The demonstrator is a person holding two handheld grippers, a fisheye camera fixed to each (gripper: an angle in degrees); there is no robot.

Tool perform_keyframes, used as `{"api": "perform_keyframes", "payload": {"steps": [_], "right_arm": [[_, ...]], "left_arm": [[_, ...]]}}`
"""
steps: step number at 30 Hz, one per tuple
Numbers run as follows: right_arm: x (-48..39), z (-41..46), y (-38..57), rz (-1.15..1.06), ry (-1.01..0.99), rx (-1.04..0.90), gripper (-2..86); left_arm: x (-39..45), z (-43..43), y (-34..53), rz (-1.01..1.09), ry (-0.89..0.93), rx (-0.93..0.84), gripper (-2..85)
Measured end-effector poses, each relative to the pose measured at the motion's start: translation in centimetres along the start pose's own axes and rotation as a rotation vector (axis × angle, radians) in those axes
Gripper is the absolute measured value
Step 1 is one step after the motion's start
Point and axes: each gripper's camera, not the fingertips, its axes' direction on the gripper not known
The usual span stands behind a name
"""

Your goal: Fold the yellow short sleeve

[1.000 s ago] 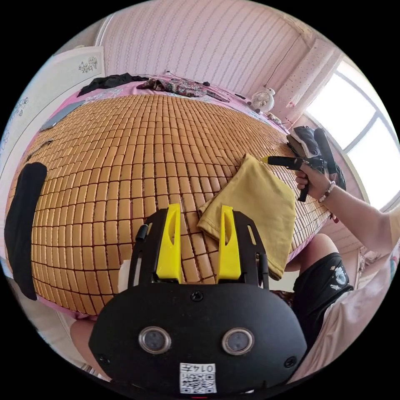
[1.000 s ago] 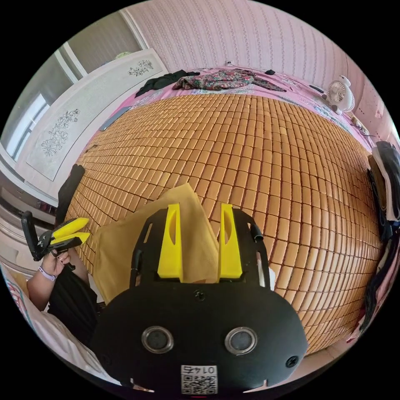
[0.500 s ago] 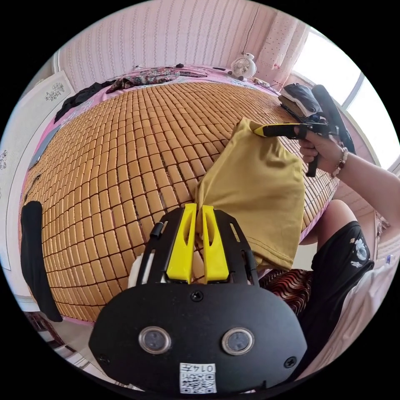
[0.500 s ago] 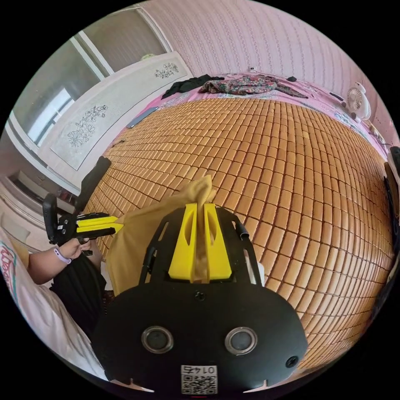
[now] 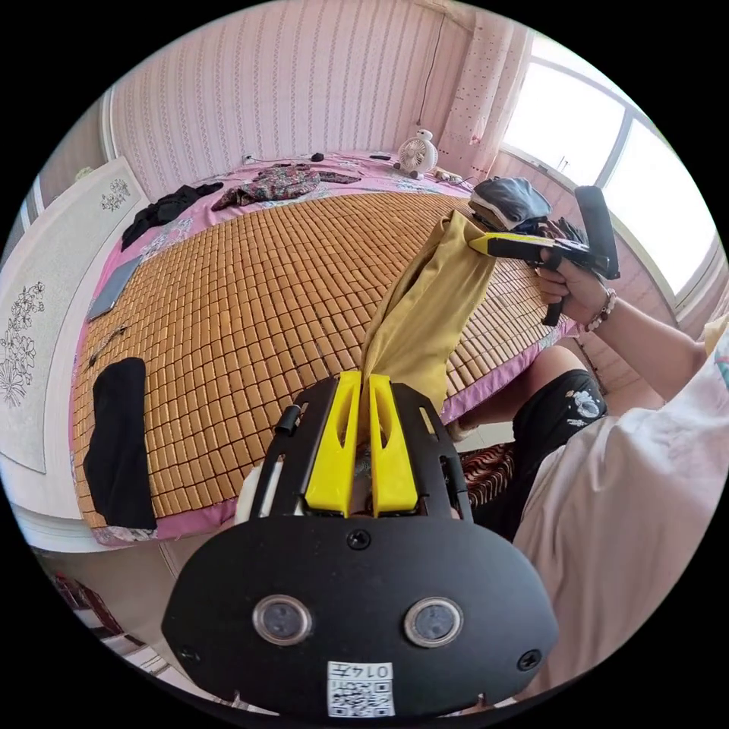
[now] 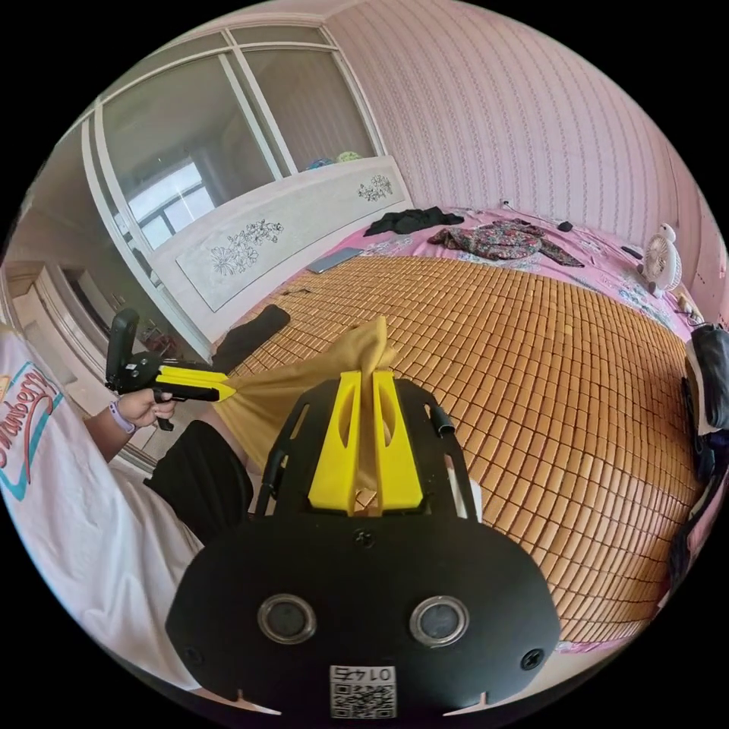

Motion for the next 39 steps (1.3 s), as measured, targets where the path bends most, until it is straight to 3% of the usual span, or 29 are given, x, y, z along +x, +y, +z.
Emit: {"api": "perform_keyframes", "payload": {"steps": [7, 11, 13, 17, 19, 21, 26, 28, 34, 39], "right_arm": [[-9.1, 4.3, -9.4, -0.232, -0.217, 0.041, 1.4], [-15.9, 10.2, -19.9, -0.385, -0.375, 0.052, 1.8], [-19.7, 14.4, -25.1, -0.450, -0.364, 0.030, 2.3], [-25.8, 29.8, -34.8, -0.294, -0.212, -0.210, 5.1], [-25.9, 35.2, -35.3, -0.219, -0.137, -0.368, 6.6], [-24.5, 37.3, -33.2, -0.150, -0.173, -0.424, 8.2], [-17.9, 32.6, -23.8, -0.234, -0.185, -0.400, 7.7], [-13.9, 29.1, -18.7, -0.197, -0.166, -0.405, 6.9], [-2.7, 12.5, -4.3, 0.076, 0.043, -0.398, 4.6], [2.1, -3.6, 3.9, 0.265, 0.278, -0.223, 2.8]], "left_arm": [[-6.0, -11.3, 6.3, -0.184, -0.222, 0.118, -0.4], [-10.7, -16.5, 9.0, -0.274, -0.373, 0.180, -0.2], [-15.6, -18.3, 10.0, -0.370, -0.453, 0.198, 0.2], [-27.2, -15.7, 12.2, -0.671, -0.383, 0.150, 4.1], [-32.7, -12.3, 15.7, -0.861, -0.313, 0.089, 5.1], [-33.4, -10.6, 17.7, -0.908, -0.303, 0.034, 4.9], [-26.1, -8.0, 18.9, -0.732, -0.407, 0.021, 0.3], [-20.6, -5.7, 17.9, -0.600, -0.280, 0.093, -0.6], [-5.0, -2.4, 11.4, -0.266, -0.141, 0.265, -1.0], [5.1, 0.3, 4.8, -0.001, 0.108, 0.324, -1.0]]}}
